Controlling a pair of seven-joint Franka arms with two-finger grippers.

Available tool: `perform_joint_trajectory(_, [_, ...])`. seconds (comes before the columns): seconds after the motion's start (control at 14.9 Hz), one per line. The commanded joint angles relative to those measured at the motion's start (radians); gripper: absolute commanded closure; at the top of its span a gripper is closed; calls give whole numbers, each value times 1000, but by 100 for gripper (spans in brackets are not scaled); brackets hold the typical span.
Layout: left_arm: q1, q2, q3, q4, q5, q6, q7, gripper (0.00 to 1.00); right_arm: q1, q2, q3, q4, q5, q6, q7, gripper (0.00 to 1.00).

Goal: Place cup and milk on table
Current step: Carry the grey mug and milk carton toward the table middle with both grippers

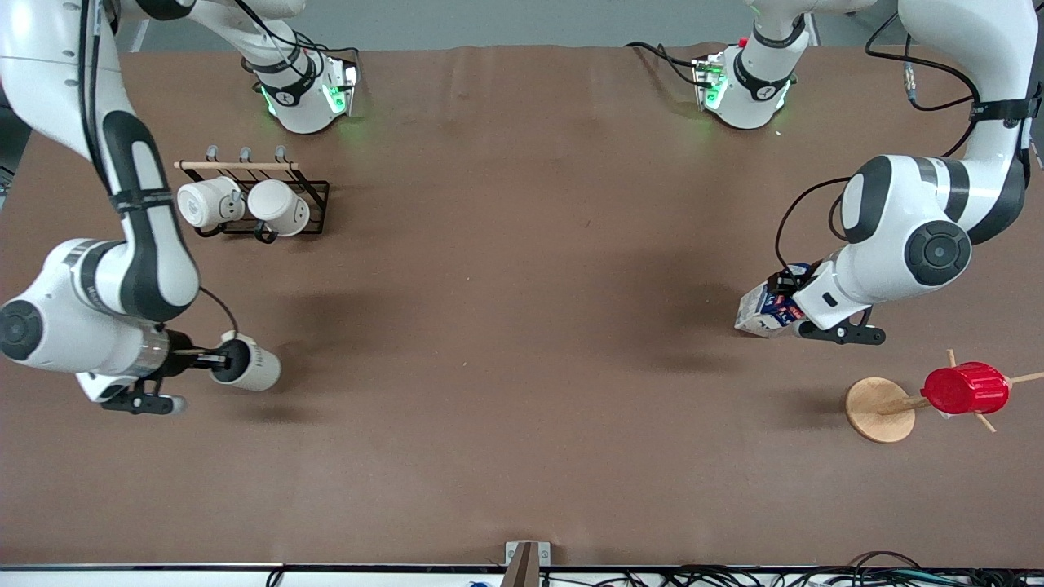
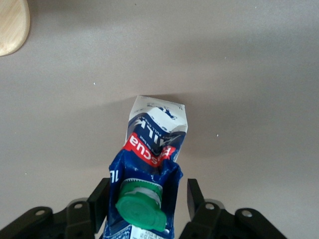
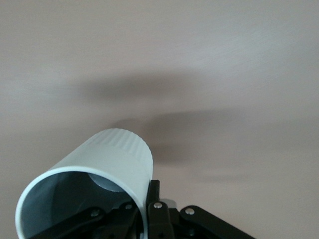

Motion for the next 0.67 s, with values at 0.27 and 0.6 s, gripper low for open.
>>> perform_joint_trajectory(0.27, [6, 5, -4, 48, 17, 11, 12, 48, 162, -72, 174, -67, -3, 77, 684, 100])
perform_joint_trajectory(0.6, [5, 20, -4, 96, 17, 2, 13, 69, 367, -46, 182, -62, -19, 190, 1077, 100])
